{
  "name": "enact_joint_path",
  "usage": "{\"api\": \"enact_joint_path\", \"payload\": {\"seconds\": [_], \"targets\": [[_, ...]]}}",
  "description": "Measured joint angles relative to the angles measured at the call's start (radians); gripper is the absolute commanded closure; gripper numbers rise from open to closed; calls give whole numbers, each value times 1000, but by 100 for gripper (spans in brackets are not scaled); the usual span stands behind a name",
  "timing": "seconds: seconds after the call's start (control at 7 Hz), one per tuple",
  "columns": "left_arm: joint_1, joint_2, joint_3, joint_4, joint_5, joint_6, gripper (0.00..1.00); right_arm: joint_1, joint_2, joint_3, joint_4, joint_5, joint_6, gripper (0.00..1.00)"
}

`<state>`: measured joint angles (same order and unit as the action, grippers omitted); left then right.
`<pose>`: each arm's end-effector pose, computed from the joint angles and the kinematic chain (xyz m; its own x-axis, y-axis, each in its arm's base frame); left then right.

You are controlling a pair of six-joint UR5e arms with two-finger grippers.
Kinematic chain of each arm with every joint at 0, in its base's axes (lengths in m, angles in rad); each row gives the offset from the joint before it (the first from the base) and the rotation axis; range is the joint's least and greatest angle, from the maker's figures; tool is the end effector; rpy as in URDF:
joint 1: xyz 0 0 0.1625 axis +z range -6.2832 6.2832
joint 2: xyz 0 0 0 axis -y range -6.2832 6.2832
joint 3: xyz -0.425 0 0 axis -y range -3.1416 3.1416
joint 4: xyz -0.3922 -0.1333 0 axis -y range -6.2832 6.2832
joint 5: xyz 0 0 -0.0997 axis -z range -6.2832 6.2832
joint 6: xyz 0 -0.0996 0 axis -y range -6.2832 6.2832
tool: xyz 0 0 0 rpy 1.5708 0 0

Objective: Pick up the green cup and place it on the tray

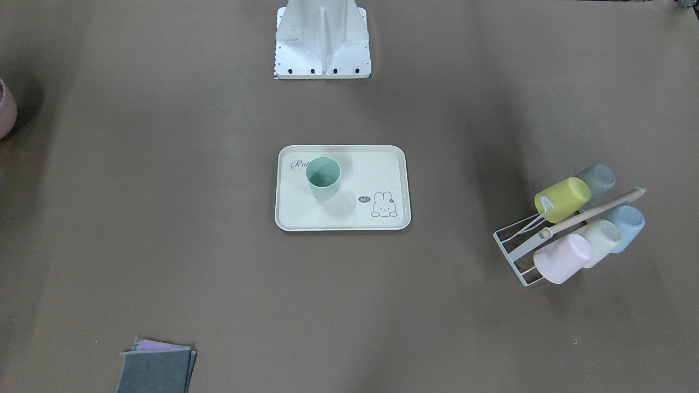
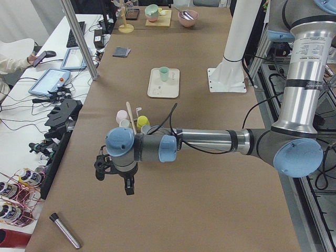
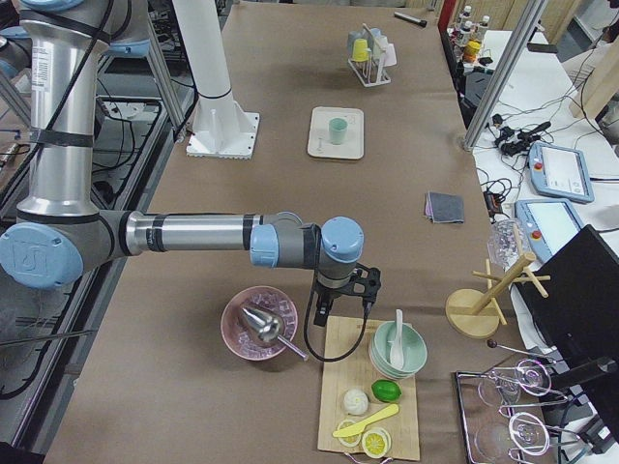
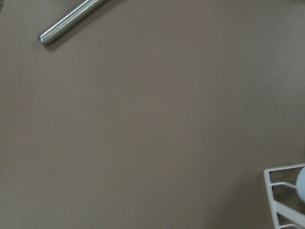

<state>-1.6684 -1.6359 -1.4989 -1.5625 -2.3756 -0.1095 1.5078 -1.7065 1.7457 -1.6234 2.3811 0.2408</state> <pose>-0.1118 -0.5100 0.6598 0.6741 -0.1867 -0.7146 0.1721 0.9806 -0.0937 0.0337 -0.4362 0.6382 0.6837 0.2053 0.7003 -0.1031 0.9772 -0.1858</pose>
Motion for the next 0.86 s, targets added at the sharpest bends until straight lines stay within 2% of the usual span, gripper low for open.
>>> {"api": "enact_joint_path", "payload": {"seconds": [0.29, 0.86], "targets": [[2, 45, -5, -12, -3, 17, 2, 0, -4, 2, 7, -7, -2, 0], [4, 34, -21, -3, -2, 9, 2, 0, 0, 3, 3, -10, -4, 0]]}}
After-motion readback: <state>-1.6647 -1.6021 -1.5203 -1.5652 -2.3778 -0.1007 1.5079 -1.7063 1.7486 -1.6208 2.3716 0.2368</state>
